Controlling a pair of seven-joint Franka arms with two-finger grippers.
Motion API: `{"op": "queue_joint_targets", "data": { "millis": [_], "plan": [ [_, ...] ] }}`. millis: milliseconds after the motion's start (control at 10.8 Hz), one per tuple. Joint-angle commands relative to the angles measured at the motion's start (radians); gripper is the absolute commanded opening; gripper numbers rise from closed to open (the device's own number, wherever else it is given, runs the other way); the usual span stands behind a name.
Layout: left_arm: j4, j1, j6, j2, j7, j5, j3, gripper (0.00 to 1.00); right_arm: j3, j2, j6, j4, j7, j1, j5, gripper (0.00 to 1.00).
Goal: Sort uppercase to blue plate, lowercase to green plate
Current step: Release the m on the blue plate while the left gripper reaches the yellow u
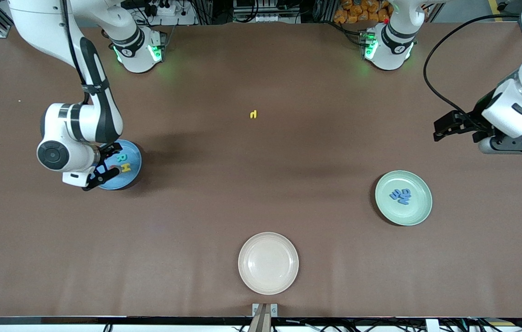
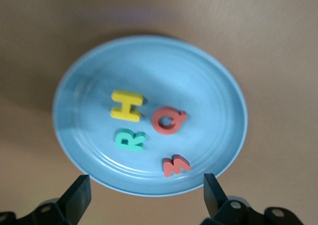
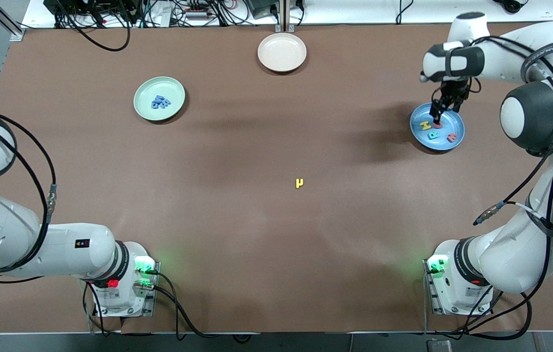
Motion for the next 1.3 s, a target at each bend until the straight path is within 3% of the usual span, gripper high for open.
{"op": "queue_joint_targets", "data": {
  "millis": [0, 279, 464, 557, 836, 1022, 1207],
  "plan": [
    [-0.006, -0.026, -0.010, 0.016, -0.023, 0.008, -0.052, 1.00, 0.127, -0.093, -0.171, 0.121, 0.101, -0.119, 0.008, 1.00],
    [-0.005, -0.112, 0.051, 0.109, -0.267, -0.005, -0.208, 1.00, 0.287, -0.251, -0.206, 0.157, 0.176, -0.300, -0.001, 1.00],
    [-0.003, -0.238, 0.110, 0.175, -0.459, 0.004, -0.227, 1.00, 0.416, -0.293, -0.267, 0.244, 0.202, -0.439, -0.001, 1.00],
    [-0.003, -0.294, 0.152, 0.212, -0.498, 0.004, -0.227, 1.00, 0.444, -0.305, -0.320, 0.297, 0.256, -0.464, -0.001, 1.00],
    [0.001, -0.457, 0.285, 0.321, -0.692, 0.018, -0.227, 1.00, 0.448, -0.319, -0.376, 0.426, 0.321, -0.504, -0.003, 1.00],
    [0.003, -0.552, 0.370, 0.399, -0.888, 0.090, -0.227, 1.00, 0.494, -0.292, -0.429, 0.543, 0.385, -0.564, -0.009, 1.00],
    [0.008, -0.624, 0.411, 0.473, -1.027, 0.133, -0.227, 1.00, 0.496, -0.287, -0.448, 0.565, 0.419, -0.549, -0.013, 1.00]
  ]
}}
